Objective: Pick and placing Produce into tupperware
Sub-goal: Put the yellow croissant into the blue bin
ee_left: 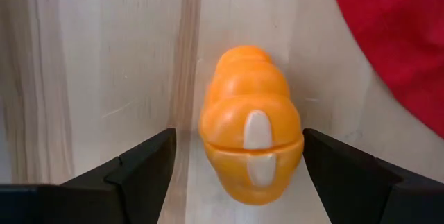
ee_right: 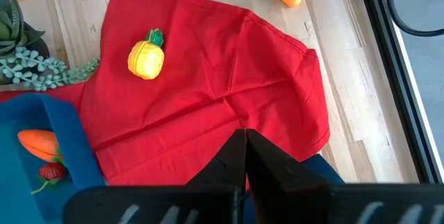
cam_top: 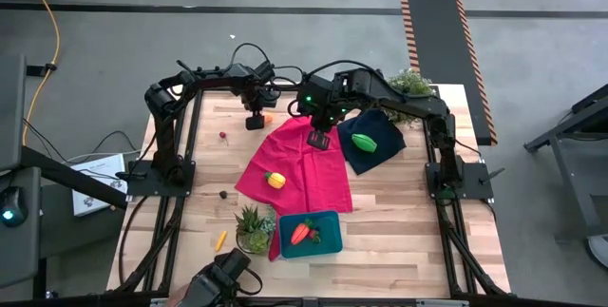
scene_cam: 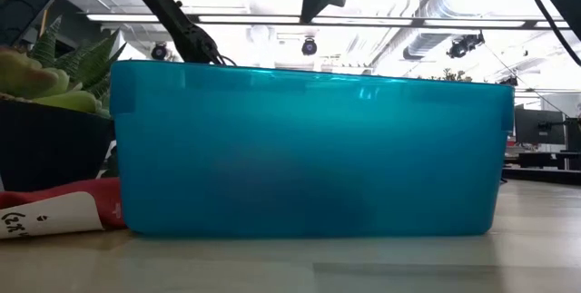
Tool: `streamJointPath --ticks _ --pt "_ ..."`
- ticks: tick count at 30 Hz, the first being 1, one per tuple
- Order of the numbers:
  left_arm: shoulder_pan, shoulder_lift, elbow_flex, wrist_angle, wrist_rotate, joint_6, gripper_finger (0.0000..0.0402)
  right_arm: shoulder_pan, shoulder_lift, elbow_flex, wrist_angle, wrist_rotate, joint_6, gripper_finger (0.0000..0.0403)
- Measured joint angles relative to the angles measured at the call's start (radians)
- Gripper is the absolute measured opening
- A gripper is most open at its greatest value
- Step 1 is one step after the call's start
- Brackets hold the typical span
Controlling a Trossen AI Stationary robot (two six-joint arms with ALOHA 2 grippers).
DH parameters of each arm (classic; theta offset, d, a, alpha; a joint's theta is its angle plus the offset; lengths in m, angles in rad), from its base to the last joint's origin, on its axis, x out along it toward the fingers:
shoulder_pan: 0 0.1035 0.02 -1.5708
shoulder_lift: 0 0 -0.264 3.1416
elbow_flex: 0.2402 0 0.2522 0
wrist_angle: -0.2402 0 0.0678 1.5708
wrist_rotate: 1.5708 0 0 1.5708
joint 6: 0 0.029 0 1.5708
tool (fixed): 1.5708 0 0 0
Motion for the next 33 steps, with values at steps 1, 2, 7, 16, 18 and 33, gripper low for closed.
streamJointPath --ticks 1,2,7,16,18,33 --pt "0.0 0.0 0.0 -0.001 0.0 0.0 0.0298 0.0 0.0 0.0 0.0 0.0 0.0 0.0" --pt "0.0 0.0 0.0 0.0 0.0 0.0 0.0298 0.0 0.0 0.0 0.0 0.0 0.0 0.0" --pt "0.0 0.0 0.0 0.0 0.0 -0.003 0.029 0.0 0.0 0.0 0.0 0.0 0.0 0.0" --pt "0.0 0.0 0.0 -0.002 0.0 -0.004 0.0221 0.0 0.0 0.0 0.0 0.0 0.0 0.0" --pt "0.0 0.0 0.0 -0.002 0.0 -0.004 0.0209 0.0 0.0 0.0 0.0 0.0 0.0 0.0" --pt "0.0 -0.001 0.0 -0.002 0.0 -0.004 0.0213 0.0 0.0 0.0 0.0 0.0 0.0 0.0"
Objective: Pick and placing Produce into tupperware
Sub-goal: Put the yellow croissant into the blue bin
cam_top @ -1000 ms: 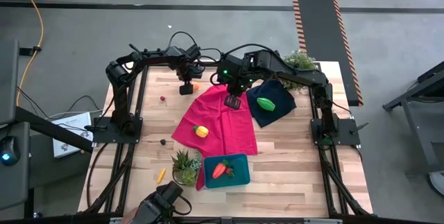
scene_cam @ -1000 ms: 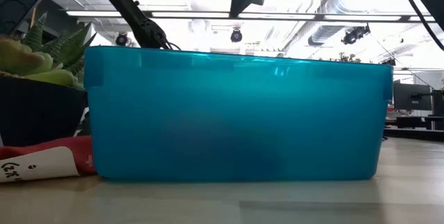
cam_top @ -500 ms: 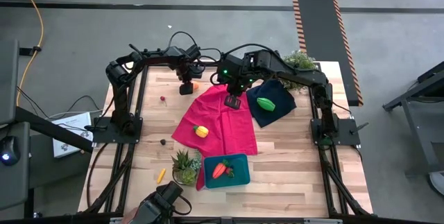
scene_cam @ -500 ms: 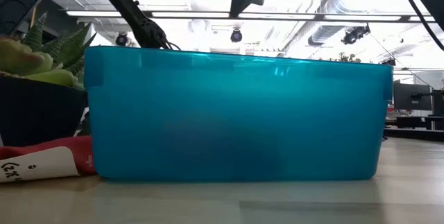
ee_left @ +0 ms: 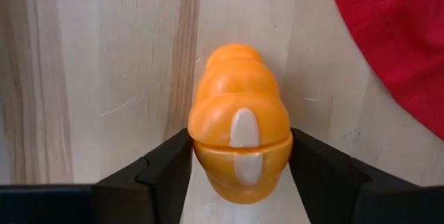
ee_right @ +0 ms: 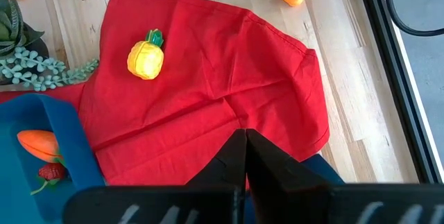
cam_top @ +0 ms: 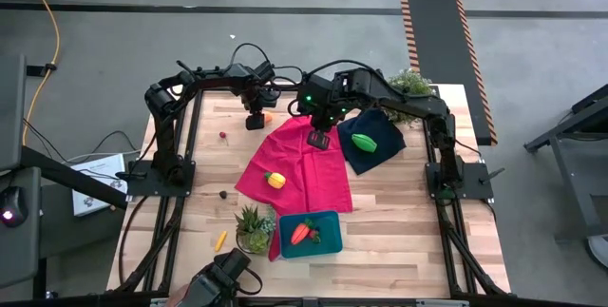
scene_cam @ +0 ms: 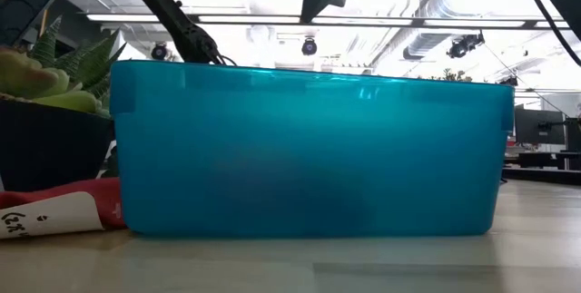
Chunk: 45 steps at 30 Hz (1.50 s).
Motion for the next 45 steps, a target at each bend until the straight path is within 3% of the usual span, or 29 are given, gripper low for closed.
streamJointPath --ticks 6,13,45 --pt "0.0 0.0 0.0 0.0 0.0 0.0 0.0197 0.0 0.0 0.0 0.0 0.0 0.0 0.0" --pt "0.0 0.0 0.0 0.001 -0.008 -0.006 0.0211 0.0 0.0 0.0 0.0 0.0 0.0 0.0" --pt "0.0 -0.015 0.001 -0.021 -0.008 -0.033 0.0198 0.0 0.0 0.0 0.005 0.0 0.0 0.0"
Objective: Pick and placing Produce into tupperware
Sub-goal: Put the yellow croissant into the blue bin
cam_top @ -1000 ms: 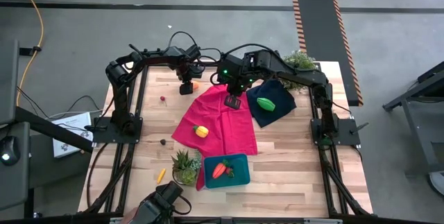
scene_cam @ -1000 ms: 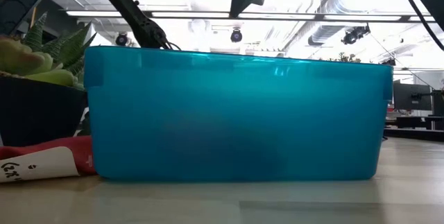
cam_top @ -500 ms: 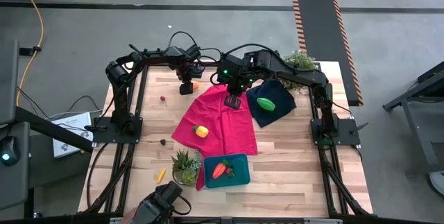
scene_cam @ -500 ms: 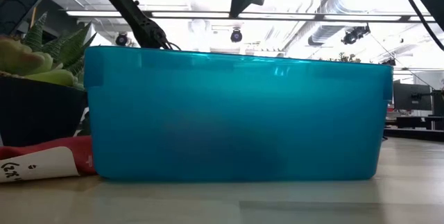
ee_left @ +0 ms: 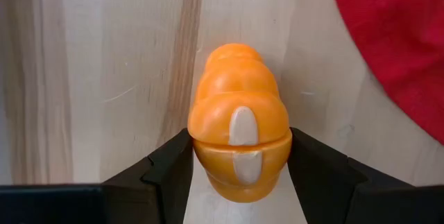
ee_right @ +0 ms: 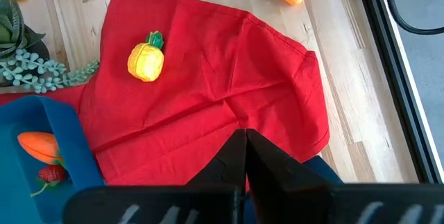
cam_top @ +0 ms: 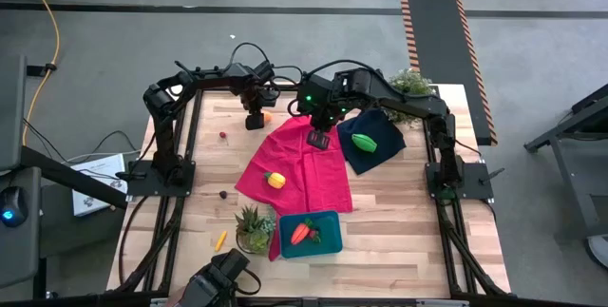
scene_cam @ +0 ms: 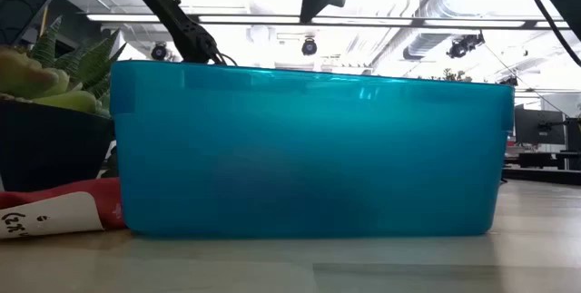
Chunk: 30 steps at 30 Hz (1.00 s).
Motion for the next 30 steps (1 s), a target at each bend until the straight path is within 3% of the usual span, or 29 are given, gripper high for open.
streamJointPath --ticks 14,21,30 --pt "0.0 -0.094 0.0 -0.016 0.017 -0.02 0.0203 0.0 0.0 0.0 0.01 0.0 -0.019 0.0" --pt "0.0 -0.153 0.0 -0.042 0.112 -0.052 0.0204 0.0 -0.022 0.0 -0.014 0.0 -0.025 0.0" --pt "-0.016 -0.255 0.0 -0.042 0.247 -0.104 0.0204 0.0 -0.154 0.0 0.044 0.004 -0.023 0.0"
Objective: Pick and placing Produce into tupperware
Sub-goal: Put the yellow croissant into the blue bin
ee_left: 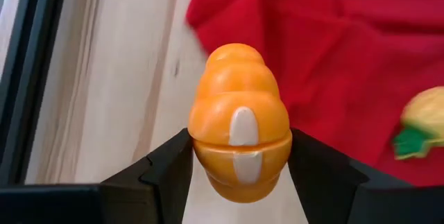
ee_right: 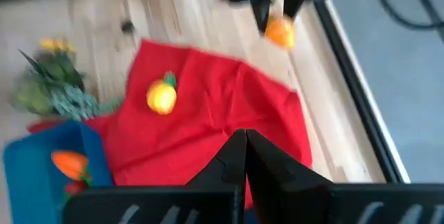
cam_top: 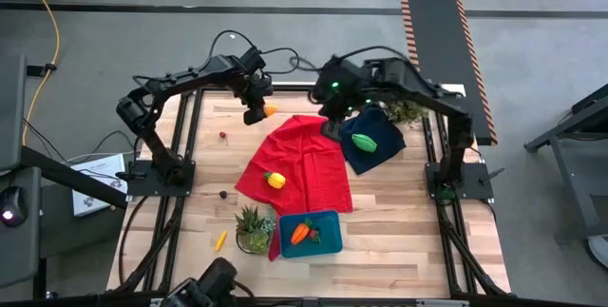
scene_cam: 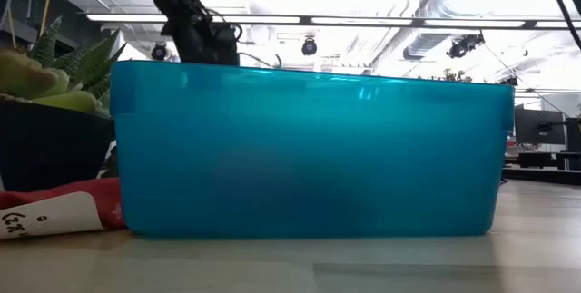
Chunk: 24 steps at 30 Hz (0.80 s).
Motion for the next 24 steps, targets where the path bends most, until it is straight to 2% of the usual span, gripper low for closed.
streamJointPath --ticks 11,24 --pt "-0.144 -0.122 0.0 -0.041 0.035 -0.018 0.0205 0.01 -0.075 -0.003 0.062 0.0 0.0 0.0" --pt "-0.373 -0.17 0.0 -0.142 0.071 -0.172 0.0205 0.009 -0.101 -0.005 0.012 0.0 0.037 0.0"
